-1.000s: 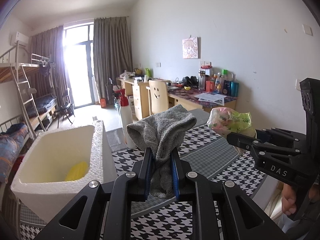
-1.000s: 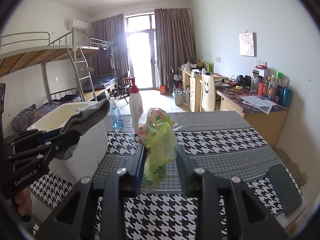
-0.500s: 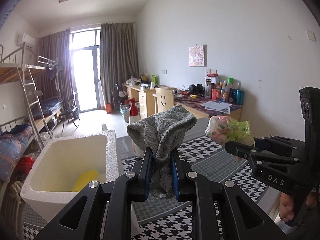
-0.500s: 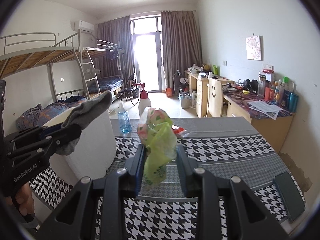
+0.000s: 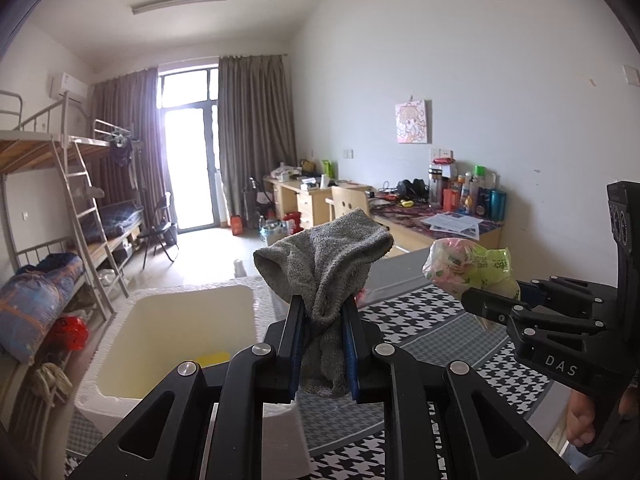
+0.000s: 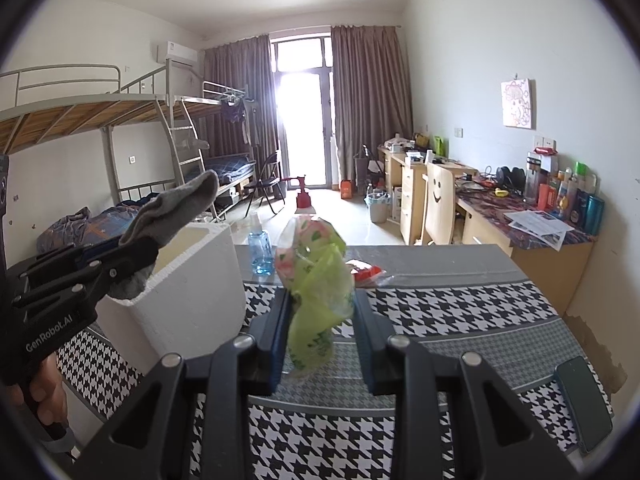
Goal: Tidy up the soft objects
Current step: 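Carry grey sock and plastic bag over the white foam box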
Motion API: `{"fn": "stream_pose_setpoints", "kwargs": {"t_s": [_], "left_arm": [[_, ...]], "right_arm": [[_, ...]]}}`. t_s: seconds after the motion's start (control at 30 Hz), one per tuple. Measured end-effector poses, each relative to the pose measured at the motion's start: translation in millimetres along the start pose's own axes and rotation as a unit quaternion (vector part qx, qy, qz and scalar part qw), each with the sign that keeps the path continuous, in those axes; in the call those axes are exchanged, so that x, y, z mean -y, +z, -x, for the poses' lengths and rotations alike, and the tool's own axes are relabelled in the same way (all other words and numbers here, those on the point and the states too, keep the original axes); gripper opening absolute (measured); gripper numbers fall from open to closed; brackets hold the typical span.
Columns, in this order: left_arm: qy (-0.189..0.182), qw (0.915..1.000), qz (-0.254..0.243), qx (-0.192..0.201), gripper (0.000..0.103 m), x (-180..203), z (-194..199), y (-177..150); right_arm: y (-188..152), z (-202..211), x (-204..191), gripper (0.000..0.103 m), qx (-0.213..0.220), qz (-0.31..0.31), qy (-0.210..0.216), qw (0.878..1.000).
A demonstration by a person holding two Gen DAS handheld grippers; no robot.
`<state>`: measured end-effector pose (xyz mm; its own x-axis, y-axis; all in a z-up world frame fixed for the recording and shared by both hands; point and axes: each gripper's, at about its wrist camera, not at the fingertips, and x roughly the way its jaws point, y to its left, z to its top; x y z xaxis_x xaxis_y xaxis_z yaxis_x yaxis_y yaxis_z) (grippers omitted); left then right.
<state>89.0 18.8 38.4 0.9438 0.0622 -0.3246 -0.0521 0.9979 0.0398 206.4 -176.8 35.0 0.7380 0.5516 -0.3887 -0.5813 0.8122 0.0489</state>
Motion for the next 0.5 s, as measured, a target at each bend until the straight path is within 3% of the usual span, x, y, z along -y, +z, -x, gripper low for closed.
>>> {"fn": "stream_pose_setpoints", "kwargs": {"t_s": [0.5], "left_arm": [[0.047, 0.9984, 0.031, 0.004, 0.019, -30.5, 4.0, 0.6]], "right_arm": [[8.5, -7.9, -20.0, 0.035, 0.003, 0.016, 0.026, 1.0]]}}
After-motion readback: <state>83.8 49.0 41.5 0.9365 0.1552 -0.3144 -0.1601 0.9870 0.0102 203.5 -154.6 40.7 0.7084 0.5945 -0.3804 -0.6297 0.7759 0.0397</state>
